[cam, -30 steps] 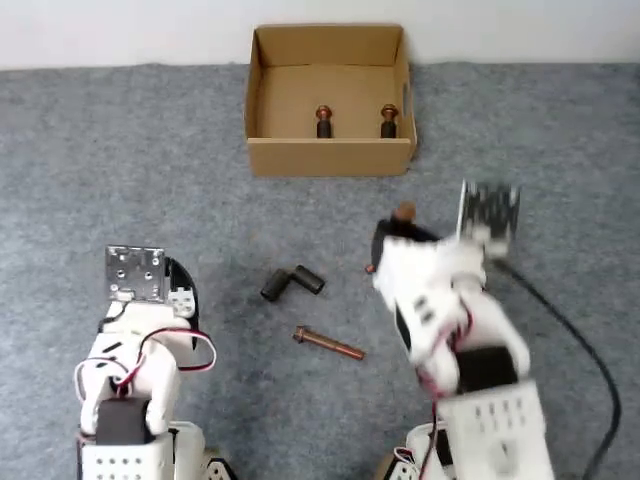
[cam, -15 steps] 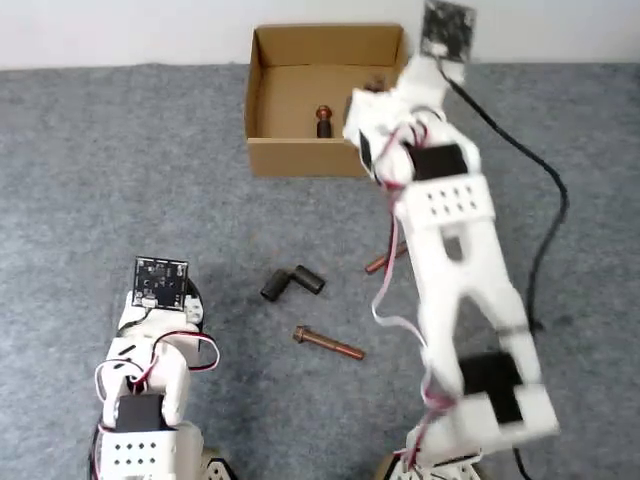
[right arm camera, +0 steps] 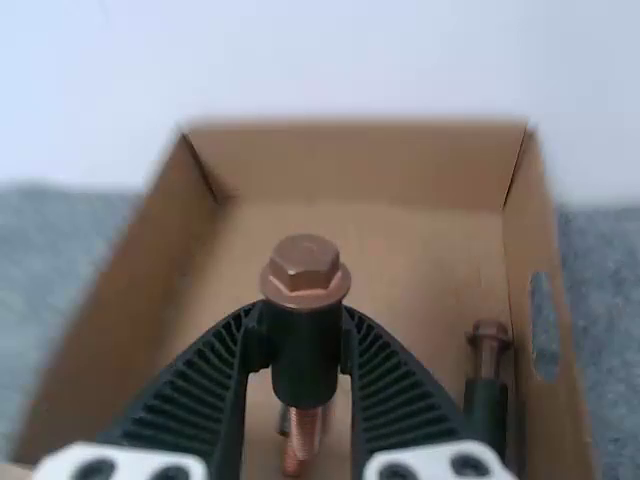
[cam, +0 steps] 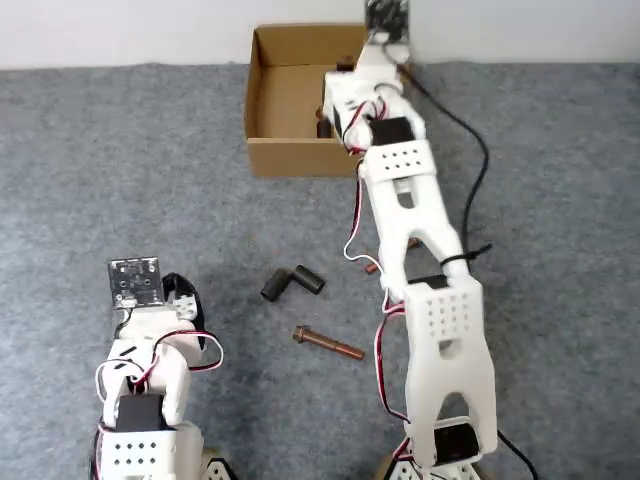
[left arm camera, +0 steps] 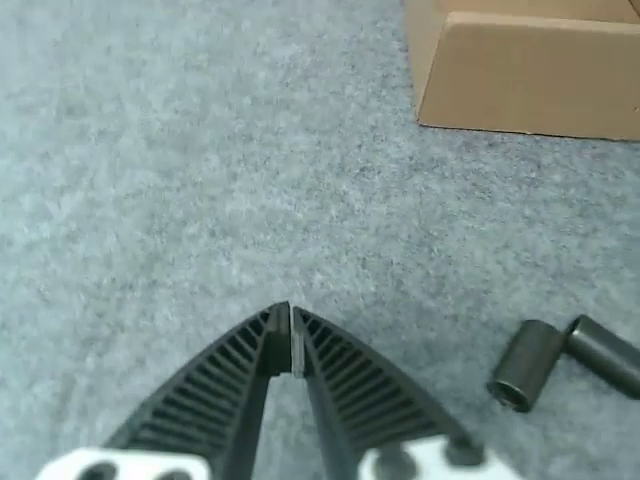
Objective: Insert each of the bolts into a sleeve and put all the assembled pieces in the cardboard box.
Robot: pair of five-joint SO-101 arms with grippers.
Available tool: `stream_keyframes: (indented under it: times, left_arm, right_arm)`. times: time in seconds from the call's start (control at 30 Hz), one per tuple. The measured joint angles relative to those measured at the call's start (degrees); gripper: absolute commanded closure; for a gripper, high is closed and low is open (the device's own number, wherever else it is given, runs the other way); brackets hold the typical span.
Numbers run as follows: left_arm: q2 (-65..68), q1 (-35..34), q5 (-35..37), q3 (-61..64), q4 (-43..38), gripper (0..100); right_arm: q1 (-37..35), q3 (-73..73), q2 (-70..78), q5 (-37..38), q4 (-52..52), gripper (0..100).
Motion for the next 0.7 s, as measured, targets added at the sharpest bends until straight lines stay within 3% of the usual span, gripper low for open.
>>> stream_keyframes:
  times: [0.33,0.5,0.7]
  left_arm:
    - [0.00,0.00,5.80,0.00,1.41,100]
    - [0.00,0.00,5.80,0.00,2.11,100]
    - [0.00,0.00,8.00,0.00,2.20,100]
  right_arm:
    - [1.32,-16.09,16.26,3.69,10.90,97.3]
    - [1.32,-20.84,18.20,5.10,16.44,81.1]
    - [1.23,-22.42,18.20,5.98,20.57,91.4]
